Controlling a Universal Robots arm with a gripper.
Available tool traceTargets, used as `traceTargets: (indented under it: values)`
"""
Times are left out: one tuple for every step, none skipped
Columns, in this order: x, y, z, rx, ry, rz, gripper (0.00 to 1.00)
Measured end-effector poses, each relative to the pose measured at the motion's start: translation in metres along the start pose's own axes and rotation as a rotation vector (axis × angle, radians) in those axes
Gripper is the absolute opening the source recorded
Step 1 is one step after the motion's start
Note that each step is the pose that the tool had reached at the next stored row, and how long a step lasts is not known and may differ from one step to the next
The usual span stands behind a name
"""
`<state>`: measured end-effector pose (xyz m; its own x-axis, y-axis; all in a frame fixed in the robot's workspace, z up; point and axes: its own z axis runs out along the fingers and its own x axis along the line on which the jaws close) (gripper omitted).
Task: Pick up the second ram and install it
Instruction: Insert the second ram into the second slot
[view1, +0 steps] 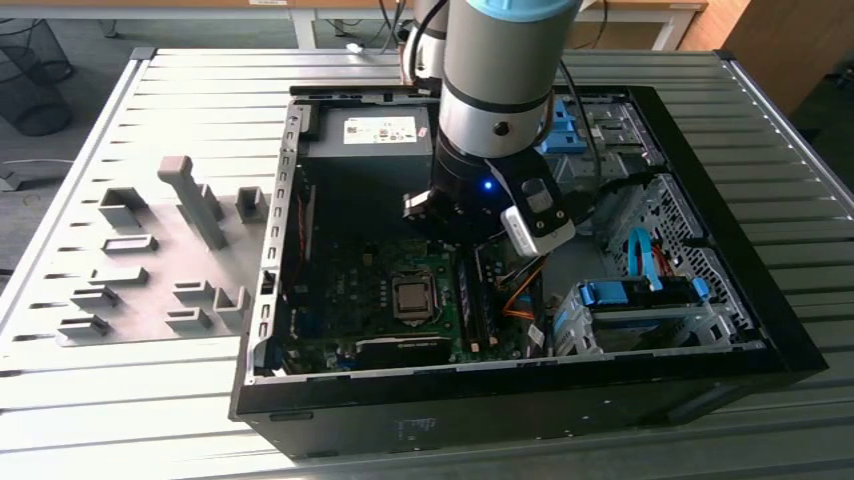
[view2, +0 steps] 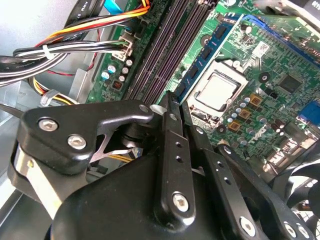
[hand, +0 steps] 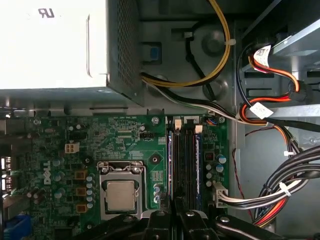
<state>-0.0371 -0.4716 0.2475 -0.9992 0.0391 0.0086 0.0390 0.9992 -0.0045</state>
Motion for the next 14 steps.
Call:
traceTargets:
  values:
    - [-0.0003,-0.0001,0.0003,0.0003,0.0001,-0.003,0.14]
    - [-0.0006,-0.0003,0.0008,0.0006,0.0001,-0.006,0.14]
    - [-0.0006,-0.0006,0.0017,0.0006,0.0001,-0.007,0.14]
    - [-0.0006,-0.001,0.0025,0.0007,0.0002,-0.007,0.14]
    - [-0.0006,-0.0012,0.0034,0.0006,0.0001,-0.007,0.14]
    - [-0.0006,-0.0012,0.0037,0.0006,0.0001,-0.007,0.14]
    - [-0.0006,-0.0012,0.0037,0.0007,0.0002,-0.007,0.14]
    - [-0.0006,-0.0012,0.0037,0.0007,0.0002,-0.007,0.14]
    - [-0.0006,-0.0012,0.0046,0.0006,0.0001,-0.007,0.14]
    - [-0.0006,-0.0012,0.0055,0.0006,0.0001,-0.007,0.14]
    - [-0.0007,-0.0012,0.0055,0.0006,0.0001,-0.007,0.14]
    - [-0.0006,-0.0012,0.0055,0.0006,0.0001,-0.007,0.14]
    - [-0.0006,-0.0012,0.0055,0.0006,0.0001,-0.007,0.14]
    - [-0.0006,-0.0012,0.0055,0.0005,0.0001,-0.007,0.14]
